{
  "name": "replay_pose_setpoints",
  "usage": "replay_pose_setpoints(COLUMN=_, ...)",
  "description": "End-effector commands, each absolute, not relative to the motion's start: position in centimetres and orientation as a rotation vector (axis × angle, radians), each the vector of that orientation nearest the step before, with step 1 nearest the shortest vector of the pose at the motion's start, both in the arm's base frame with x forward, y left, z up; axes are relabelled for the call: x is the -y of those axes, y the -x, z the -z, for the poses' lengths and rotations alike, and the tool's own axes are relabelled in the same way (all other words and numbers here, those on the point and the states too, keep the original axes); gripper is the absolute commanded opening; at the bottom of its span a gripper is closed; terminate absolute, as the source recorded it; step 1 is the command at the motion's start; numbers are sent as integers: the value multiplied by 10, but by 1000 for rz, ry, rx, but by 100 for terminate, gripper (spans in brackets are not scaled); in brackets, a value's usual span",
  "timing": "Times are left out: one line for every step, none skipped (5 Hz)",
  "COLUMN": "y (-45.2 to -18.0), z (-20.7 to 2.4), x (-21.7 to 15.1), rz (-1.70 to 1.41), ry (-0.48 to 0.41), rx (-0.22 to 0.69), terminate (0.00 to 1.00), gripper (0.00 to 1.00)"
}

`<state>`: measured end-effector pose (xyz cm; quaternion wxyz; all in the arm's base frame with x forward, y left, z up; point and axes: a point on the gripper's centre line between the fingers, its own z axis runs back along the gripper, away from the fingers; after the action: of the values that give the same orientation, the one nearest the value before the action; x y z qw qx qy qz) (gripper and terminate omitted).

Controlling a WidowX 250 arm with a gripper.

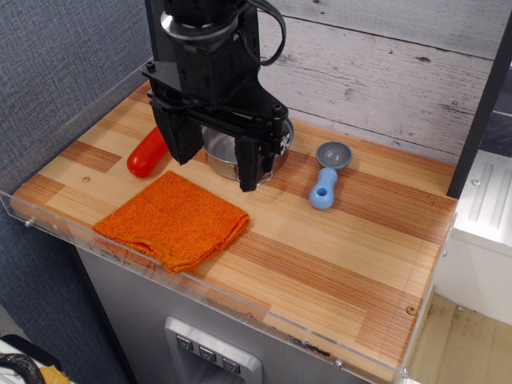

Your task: Place the red balloon in the front edge of the table

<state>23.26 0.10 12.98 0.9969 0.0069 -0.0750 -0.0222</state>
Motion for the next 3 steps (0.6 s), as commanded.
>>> replay_pose_setpoints(y=-233, z=-130, x=-1, rz=44, ry=-14, rx=150, terminate=0, gripper=100)
replay_pose_setpoints(y=-235, z=-116, x=-27, rz=34, ry=-37, rx=135, terminate=0, gripper=100)
replay_pose_setpoints(y=-238, z=-105, x=-51, rz=18, ry=-64, rx=151, terminate=0, gripper=100)
